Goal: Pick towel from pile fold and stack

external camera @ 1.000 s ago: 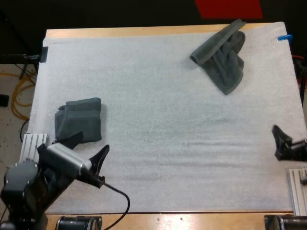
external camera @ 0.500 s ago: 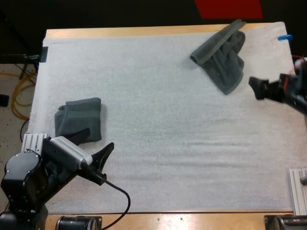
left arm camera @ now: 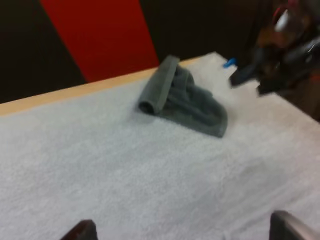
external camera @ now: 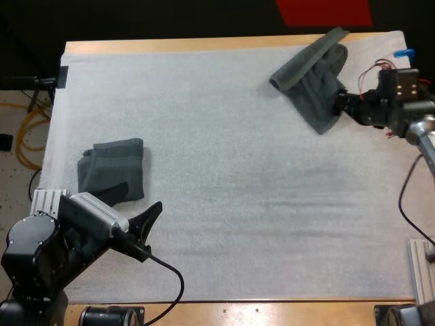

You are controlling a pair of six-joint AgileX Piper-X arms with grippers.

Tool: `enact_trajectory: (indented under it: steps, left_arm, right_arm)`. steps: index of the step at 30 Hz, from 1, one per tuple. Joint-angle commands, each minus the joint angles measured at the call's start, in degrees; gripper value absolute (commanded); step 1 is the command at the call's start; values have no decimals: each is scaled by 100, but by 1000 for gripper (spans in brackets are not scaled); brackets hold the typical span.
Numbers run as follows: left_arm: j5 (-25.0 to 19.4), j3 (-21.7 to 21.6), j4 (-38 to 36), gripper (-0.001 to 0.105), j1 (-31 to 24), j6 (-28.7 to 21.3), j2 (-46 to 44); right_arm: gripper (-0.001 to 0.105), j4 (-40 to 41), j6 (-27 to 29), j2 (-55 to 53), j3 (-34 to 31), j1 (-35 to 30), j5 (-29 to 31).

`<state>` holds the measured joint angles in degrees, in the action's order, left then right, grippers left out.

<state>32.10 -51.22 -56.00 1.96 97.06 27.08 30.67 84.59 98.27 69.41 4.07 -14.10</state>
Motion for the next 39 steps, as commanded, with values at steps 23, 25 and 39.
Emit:
enact_trajectory:
  steps: [23, 25, 39]
  left_arm:
    - [246, -35, 55, 66, 11, 209, 3]
    - [246, -35, 55, 66, 11, 209, 3]
    - [373, -35, 55, 66, 11, 473, 3]
  right_arm:
    - [87, -1151, -2041, 1638, 463, 10, -524]
    - [87, -1165, -2076, 1675, 463, 10, -541]
    - [0, -1556, -2784, 1953, 463, 15, -1194]
